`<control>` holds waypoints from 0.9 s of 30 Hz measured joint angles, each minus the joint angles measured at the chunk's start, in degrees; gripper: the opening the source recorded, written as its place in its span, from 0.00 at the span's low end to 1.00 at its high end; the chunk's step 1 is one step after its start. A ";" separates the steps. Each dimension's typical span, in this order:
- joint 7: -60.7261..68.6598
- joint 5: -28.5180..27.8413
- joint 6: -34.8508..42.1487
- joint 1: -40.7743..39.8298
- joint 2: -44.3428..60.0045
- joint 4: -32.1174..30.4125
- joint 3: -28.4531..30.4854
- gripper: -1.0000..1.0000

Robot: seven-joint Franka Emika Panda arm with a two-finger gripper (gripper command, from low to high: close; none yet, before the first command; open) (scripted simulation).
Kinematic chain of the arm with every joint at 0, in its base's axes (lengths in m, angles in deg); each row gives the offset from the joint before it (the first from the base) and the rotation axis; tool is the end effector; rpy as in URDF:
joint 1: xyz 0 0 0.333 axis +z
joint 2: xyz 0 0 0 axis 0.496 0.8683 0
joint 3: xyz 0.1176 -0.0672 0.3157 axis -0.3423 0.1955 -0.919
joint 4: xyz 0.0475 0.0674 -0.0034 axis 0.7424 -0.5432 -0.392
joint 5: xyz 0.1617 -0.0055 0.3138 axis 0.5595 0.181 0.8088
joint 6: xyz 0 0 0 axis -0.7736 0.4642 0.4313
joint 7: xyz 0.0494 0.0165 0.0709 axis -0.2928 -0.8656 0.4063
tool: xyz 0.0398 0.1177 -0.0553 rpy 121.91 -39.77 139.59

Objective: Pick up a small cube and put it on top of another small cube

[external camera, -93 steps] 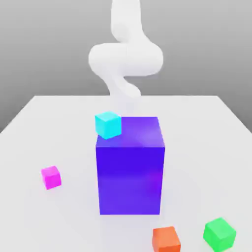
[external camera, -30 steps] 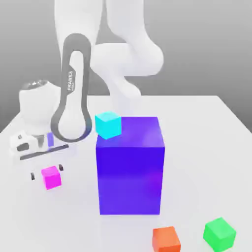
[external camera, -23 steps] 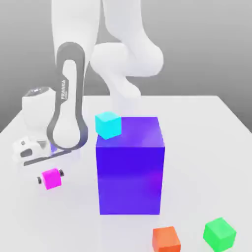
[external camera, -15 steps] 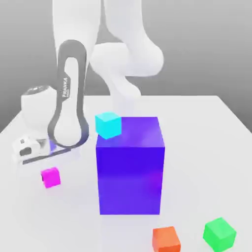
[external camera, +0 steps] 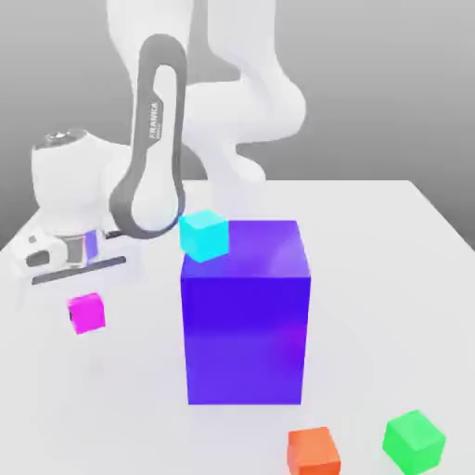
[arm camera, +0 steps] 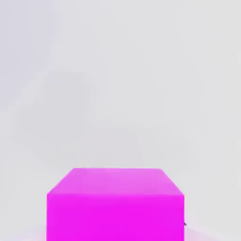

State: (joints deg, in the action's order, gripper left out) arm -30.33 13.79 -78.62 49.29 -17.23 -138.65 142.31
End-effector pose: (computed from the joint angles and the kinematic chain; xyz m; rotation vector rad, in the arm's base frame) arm 0.2483 -0.2353 0.2197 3.0908 -0.3752 0.0073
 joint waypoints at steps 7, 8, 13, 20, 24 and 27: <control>-13.41 -19.13 3.62 -0.77 -6.80 -1.17 6.21 0.00; -10.07 -16.74 4.48 -0.54 -6.61 -0.60 5.17 0.00; 10.18 -6.58 8.48 3.25 -4.16 3.84 -1.34 0.00; 33.43 -2.00 13.26 5.73 -1.45 10.13 -8.04 0.00; 44.22 -2.64 14.81 7.73 -0.25 13.16 -12.62 0.00; 52.13 -3.36 15.90 9.37 0.60 15.39 -16.03 0.00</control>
State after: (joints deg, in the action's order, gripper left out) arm 21.80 10.43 -62.73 58.66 -16.63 -123.26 126.28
